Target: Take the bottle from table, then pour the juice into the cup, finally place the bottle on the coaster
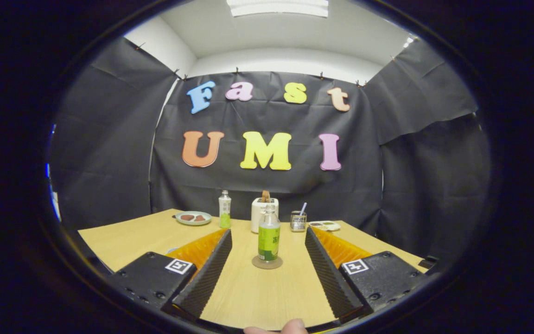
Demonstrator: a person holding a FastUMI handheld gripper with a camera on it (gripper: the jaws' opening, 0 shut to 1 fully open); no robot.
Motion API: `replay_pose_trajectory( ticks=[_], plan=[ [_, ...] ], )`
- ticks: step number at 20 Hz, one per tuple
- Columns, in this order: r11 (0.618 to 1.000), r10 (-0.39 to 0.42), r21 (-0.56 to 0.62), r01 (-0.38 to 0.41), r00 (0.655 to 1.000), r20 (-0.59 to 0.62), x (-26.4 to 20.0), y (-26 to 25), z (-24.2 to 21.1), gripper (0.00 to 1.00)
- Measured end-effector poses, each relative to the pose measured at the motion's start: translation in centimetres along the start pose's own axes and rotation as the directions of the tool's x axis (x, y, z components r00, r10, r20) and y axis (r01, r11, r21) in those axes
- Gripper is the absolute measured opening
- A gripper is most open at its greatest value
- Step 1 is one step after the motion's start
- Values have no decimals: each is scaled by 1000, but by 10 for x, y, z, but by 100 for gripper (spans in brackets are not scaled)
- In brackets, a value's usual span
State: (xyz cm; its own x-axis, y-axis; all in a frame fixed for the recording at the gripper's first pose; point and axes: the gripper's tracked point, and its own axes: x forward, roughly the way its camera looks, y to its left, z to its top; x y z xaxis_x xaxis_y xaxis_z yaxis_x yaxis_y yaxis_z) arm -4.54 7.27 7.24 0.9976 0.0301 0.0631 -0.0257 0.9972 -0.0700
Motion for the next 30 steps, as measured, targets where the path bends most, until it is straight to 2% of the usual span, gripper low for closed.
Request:
replay_pose_trajectory(
  ticks=[4,6,14,30],
  plan=[
    [1000,13,-6,-14,1000,-21,-7,10,-24,100],
    [999,10,32,-9,1000,-28,-8,10,-29,100],
    [999,-26,43,26,1000,-1,4,13,-34,100],
    [1000,-3,29,3,1000,18,19,34,-35,100]
  ],
)
